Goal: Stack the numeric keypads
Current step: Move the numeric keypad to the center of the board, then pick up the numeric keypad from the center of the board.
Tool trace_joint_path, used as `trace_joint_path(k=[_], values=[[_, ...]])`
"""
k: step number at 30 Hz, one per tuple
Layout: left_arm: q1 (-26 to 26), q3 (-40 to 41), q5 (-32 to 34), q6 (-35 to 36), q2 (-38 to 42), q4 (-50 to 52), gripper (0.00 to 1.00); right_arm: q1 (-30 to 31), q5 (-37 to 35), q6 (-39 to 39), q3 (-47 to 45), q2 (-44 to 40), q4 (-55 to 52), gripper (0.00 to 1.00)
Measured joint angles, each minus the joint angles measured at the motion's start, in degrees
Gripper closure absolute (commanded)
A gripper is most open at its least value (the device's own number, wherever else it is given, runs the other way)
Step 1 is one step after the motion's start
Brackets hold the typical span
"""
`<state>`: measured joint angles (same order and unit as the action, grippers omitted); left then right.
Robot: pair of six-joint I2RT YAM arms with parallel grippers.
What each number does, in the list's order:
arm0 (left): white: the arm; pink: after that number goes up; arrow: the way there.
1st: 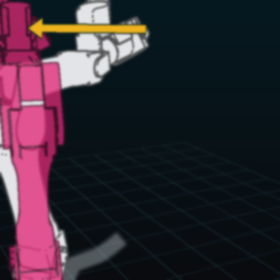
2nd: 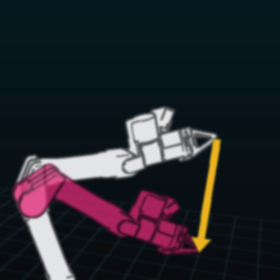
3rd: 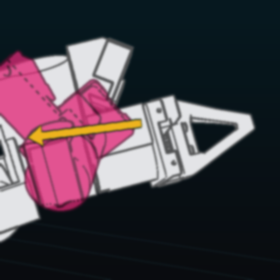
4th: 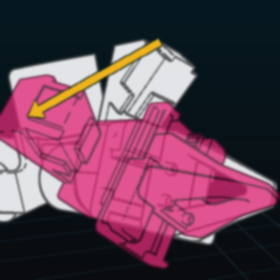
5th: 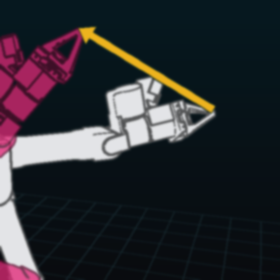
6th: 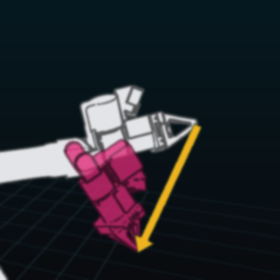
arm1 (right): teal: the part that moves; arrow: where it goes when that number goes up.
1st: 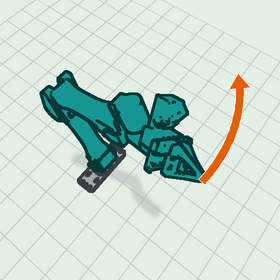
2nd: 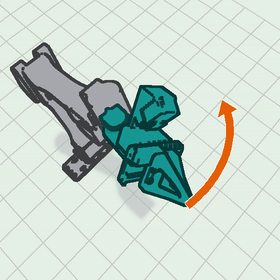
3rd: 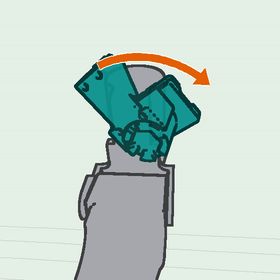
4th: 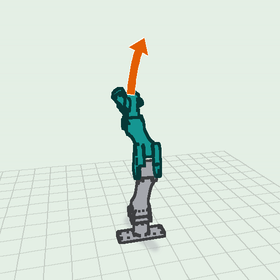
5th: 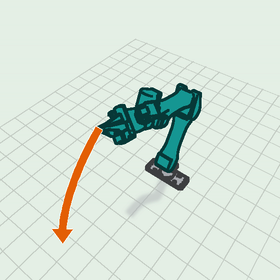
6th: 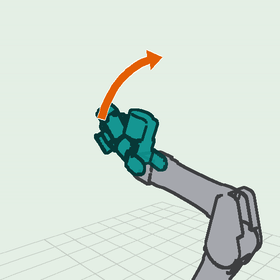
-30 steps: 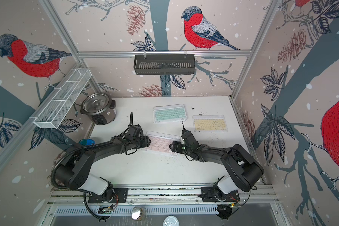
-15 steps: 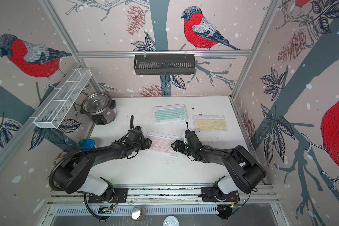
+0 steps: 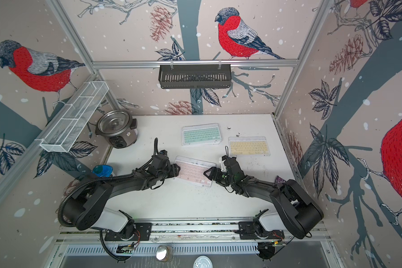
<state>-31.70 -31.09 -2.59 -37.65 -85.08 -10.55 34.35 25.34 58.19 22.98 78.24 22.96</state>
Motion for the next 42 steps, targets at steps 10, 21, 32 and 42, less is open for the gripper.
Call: trace_joint_path(k=[10, 21, 32, 42], values=[[-0.5, 0.9, -2.1, -2.3, 3.0, 3.5, 0.34, -2.0, 0.1, 0.1, -0.3, 1.9, 0.7, 0.23], [-1.2, 1.9, -9.6, -4.6, 5.8, 6.8, 0.34, -4.8, -4.1, -9.4, 8.2, 3.9, -9.0, 0.21], [-1.4, 0.4, -12.4, -4.8, 3.8, 6.7, 0.34, -4.4, -11.0, -16.4, 8.9, 5.4, -15.5, 0.21], [-1.4, -0.2, -12.1, -4.8, 3.1, 6.6, 0.34, -0.3, -15.2, -19.4, 11.2, 8.8, -13.4, 0.21]])
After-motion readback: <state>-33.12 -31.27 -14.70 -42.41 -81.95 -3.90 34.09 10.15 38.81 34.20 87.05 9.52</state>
